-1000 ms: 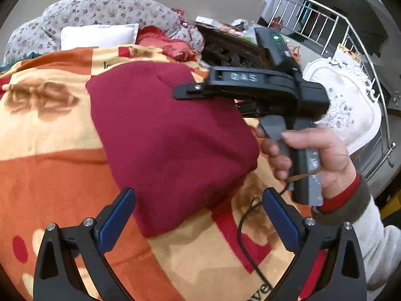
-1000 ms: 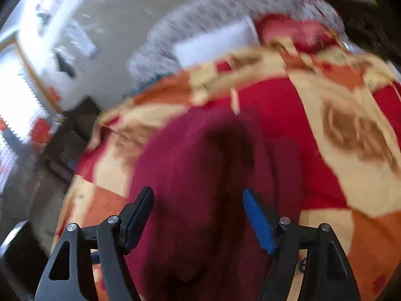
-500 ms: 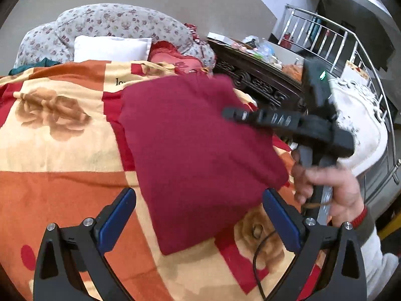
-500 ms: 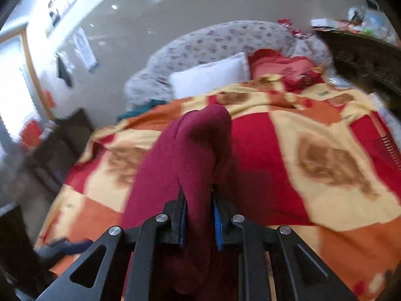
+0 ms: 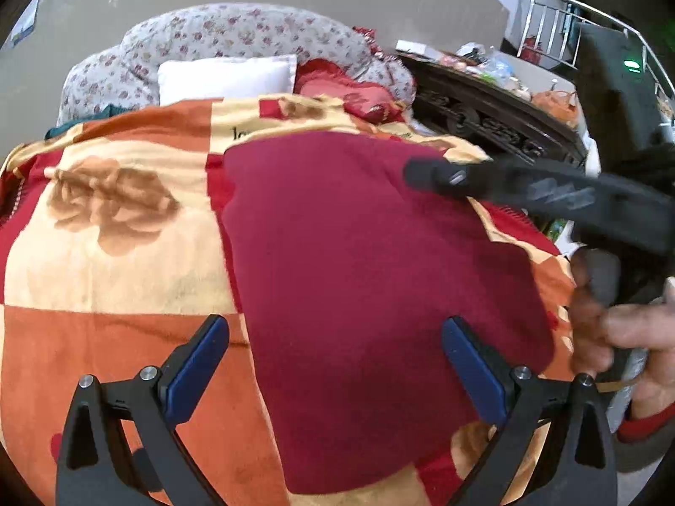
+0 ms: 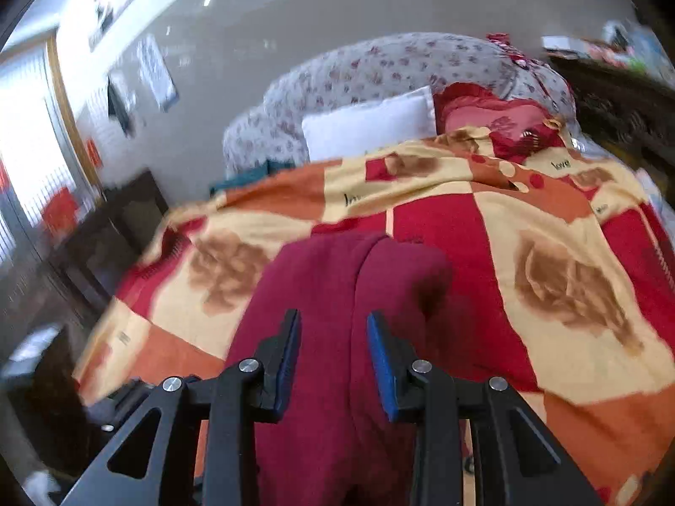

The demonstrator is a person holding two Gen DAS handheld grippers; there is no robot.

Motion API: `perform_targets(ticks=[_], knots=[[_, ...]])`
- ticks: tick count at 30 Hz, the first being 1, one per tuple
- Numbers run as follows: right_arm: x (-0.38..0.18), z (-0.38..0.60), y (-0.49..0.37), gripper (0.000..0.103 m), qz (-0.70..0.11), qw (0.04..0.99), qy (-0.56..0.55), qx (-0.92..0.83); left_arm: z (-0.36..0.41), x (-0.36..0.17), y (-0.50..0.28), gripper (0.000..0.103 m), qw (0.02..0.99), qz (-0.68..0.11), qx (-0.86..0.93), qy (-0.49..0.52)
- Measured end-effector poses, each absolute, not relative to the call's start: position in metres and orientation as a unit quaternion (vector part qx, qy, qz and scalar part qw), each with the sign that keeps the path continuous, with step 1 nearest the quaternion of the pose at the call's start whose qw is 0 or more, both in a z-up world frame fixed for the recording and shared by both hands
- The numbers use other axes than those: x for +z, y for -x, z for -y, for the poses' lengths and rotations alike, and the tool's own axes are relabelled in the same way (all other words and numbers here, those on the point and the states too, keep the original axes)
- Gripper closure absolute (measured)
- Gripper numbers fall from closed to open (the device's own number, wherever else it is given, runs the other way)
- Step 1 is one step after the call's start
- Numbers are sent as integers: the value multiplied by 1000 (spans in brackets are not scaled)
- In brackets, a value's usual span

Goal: Fold small clothes

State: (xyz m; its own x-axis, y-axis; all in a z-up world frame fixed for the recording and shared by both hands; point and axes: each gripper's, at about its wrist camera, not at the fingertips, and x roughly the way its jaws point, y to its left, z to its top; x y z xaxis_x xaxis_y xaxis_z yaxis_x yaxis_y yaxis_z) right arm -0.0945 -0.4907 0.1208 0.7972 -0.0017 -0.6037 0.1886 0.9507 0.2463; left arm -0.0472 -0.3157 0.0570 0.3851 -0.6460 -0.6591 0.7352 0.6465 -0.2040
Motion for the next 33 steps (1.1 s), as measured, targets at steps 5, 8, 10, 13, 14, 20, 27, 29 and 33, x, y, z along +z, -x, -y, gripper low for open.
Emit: perform_targets(ticks=[5,8,10,13,14,20,27,29,33], knots=[[83,509,60,74,-359,918,-124,-115,323,46,45,2,829,-374,-407,-77],[83,526,69,73,-352,916,-169,-94,323,44,45,2,827,-379,-407,-78],[94,520,85,71,-343,920,-170,-79,322,43,45,2,829,-377,-406,-79],[108,501,113,69,-338,927,-143,-74,322,42,46,2,829,-377,-405,-77],[108,495,123,68,-339,928,-136,-70,322,41,46,2,829,-379,-405,-75],[63,500,140,48,-385,908,-136,-97,323,39,49,2,829,-386,-397,-79],[76,530,165,8,-303,922,-231,-76,299,53,25,2,826,-383,-413,-8],[72,542,161,7,-294,920,-247,-78,298,50,11,0,822,-396,-409,9],[56,555,135,7,-316,904,-285,-39,305,34,-8,0,799,-423,-425,48]])
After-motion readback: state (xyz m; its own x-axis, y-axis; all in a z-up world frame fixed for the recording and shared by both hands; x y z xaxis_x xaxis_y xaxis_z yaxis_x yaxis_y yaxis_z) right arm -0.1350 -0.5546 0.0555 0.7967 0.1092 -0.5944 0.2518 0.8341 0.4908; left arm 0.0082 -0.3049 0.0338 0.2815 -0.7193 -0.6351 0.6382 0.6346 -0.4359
